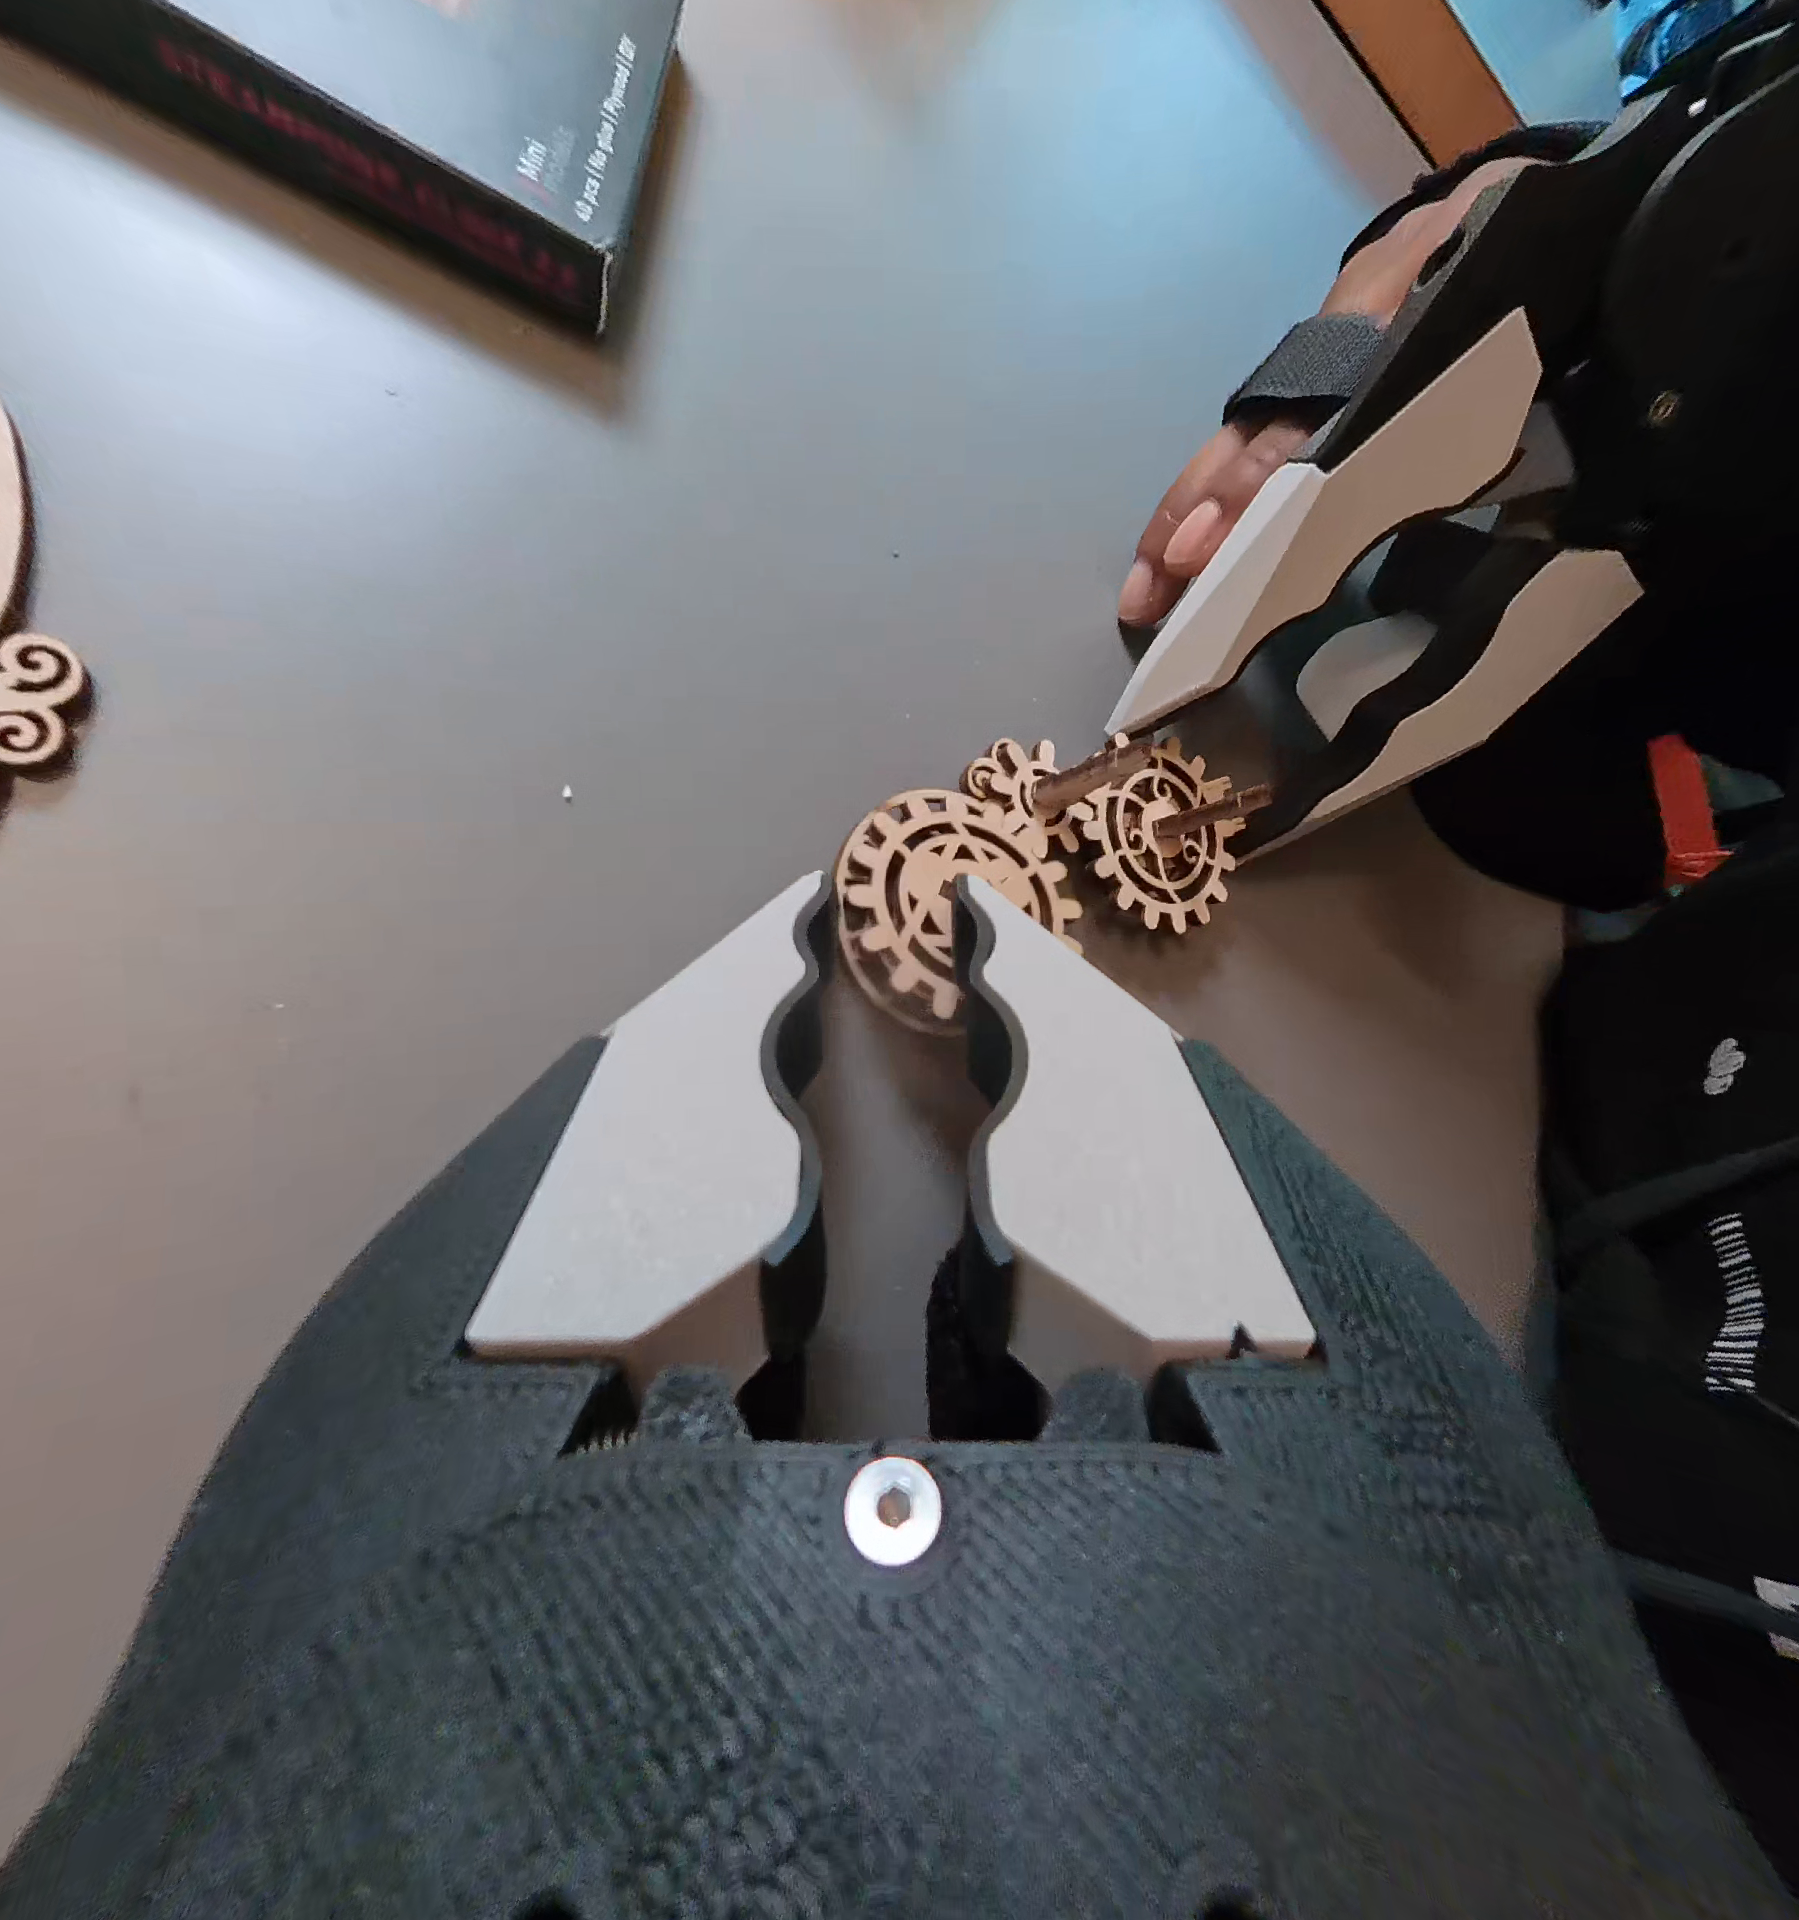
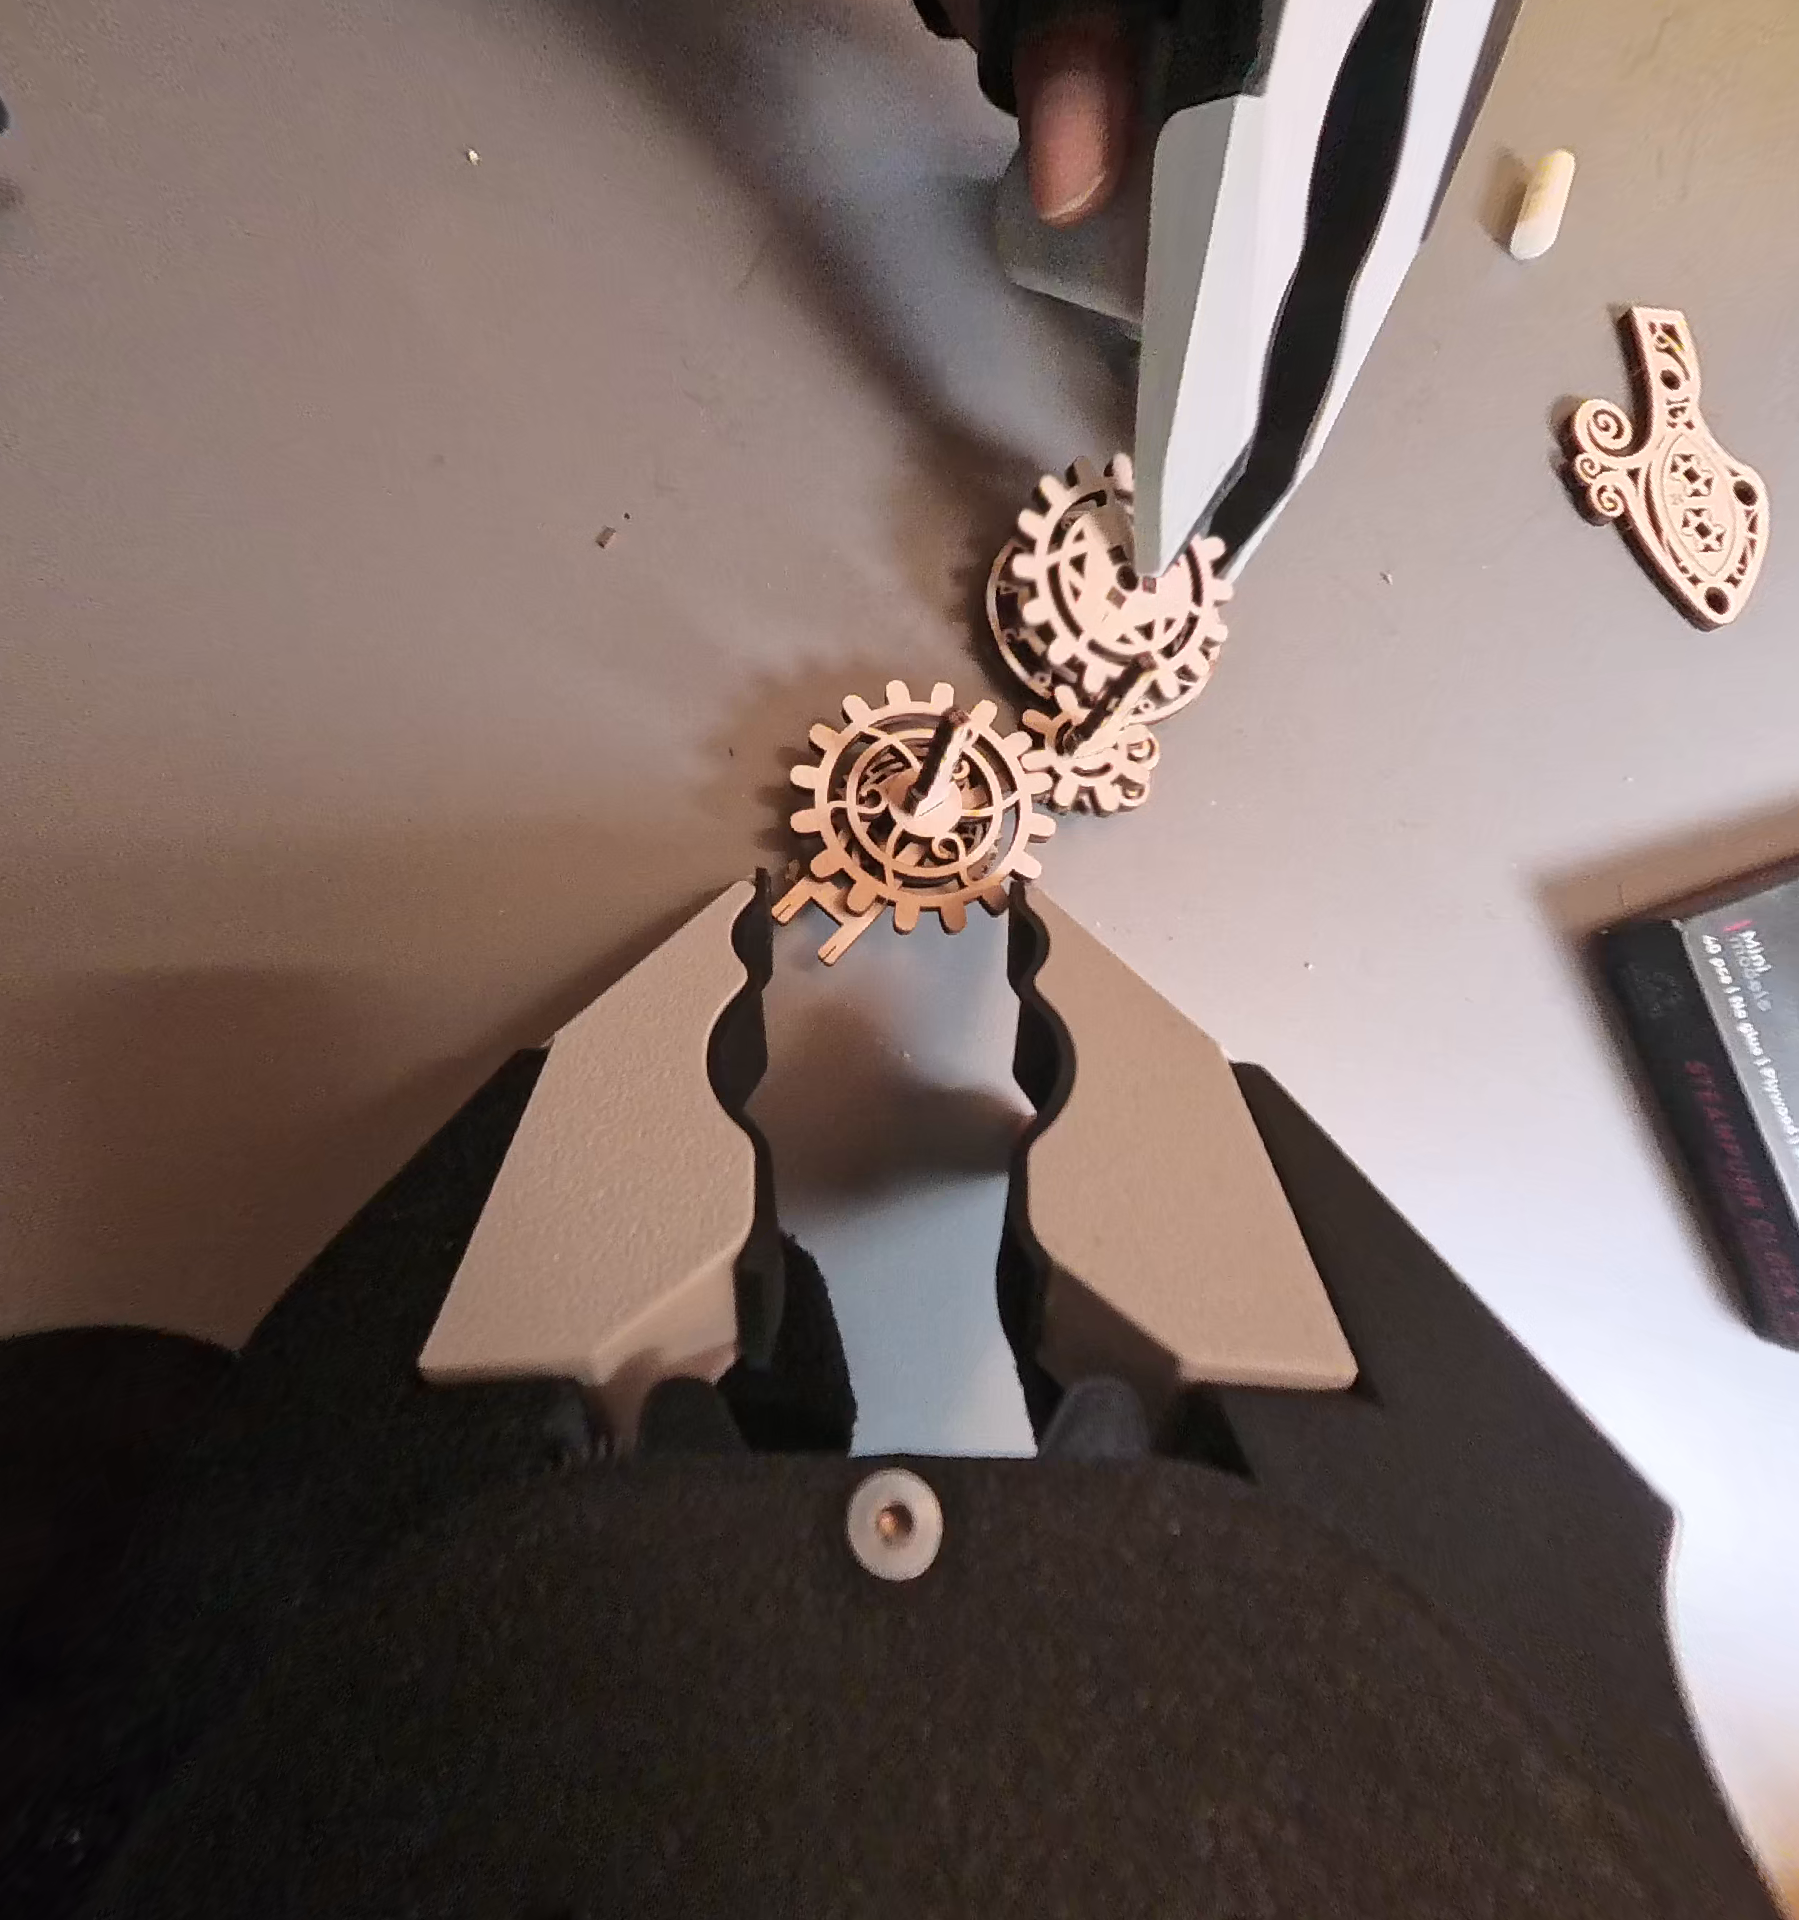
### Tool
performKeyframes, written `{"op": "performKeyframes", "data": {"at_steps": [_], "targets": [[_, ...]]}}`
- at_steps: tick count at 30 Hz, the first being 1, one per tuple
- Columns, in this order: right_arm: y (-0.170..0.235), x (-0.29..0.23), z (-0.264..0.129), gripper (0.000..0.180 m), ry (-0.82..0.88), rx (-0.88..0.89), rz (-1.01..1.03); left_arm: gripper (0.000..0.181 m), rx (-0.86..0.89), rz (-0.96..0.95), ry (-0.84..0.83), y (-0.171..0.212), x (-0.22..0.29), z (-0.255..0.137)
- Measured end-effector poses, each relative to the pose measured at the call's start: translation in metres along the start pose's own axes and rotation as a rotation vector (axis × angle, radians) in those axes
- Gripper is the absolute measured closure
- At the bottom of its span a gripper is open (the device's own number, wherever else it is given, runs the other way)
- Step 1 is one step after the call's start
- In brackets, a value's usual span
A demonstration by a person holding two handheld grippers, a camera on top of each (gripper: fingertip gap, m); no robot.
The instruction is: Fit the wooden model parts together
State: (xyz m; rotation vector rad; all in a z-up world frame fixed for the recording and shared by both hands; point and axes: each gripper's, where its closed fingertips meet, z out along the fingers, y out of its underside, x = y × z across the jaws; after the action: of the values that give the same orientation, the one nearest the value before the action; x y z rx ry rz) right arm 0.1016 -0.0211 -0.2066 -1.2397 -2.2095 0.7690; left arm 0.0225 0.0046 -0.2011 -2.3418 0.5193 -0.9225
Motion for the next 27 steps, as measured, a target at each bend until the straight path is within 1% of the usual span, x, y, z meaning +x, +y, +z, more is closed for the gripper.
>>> {"op": "performKeyframes", "data": {"at_steps": [6,11,15,18,21,22,24,26,27], "targets": [[0.001,0.0,-0.001,0.137,-0.006,0.012,-0.006,0.153,0.0,0.045,-0.02,0.0,-0.001,0.001],[-0.002,0.001,-0.002,0.137,-0.01,0.041,0.012,0.15,0.02,0.183,-0.111,-0.003,-0.003,-0.001],[-0.005,0.003,-0.004,0.137,0.001,0.08,0.041,0.149,0.074,0.141,-0.127,-0.007,-0.009,-0.012],[-0.007,0.004,-0.007,0.137,0.009,0.112,0.065,0.148,0.147,0.038,-0.057,-0.014,-0.006,-0.024],[-0.014,0.008,-0.011,0.138,0.047,0.156,0.068,0.144,0.182,-0.064,0.027,-0.013,-0.001,-0.03],[-0.018,0.009,-0.013,0.137,0.065,0.177,0.061,0.141,0.2,-0.11,0.079,-0.013,0.003,-0.03],[-0.027,0.012,-0.018,0.137,0.11,0.218,0.019,0.134,0.288,-0.217,0.228,-0.022,0.015,-0.035],[-0.032,0.015,-0.021,0.137,0.172,0.233,-0.049,0.129,0.356,-0.321,0.352,-0.03,0.021,-0.042],[-0.034,0.016,-0.022,0.137,0.19,0.243,-0.068,0.129,0.36,-0.352,0.392,-0.03,0.024,-0.043]]}}
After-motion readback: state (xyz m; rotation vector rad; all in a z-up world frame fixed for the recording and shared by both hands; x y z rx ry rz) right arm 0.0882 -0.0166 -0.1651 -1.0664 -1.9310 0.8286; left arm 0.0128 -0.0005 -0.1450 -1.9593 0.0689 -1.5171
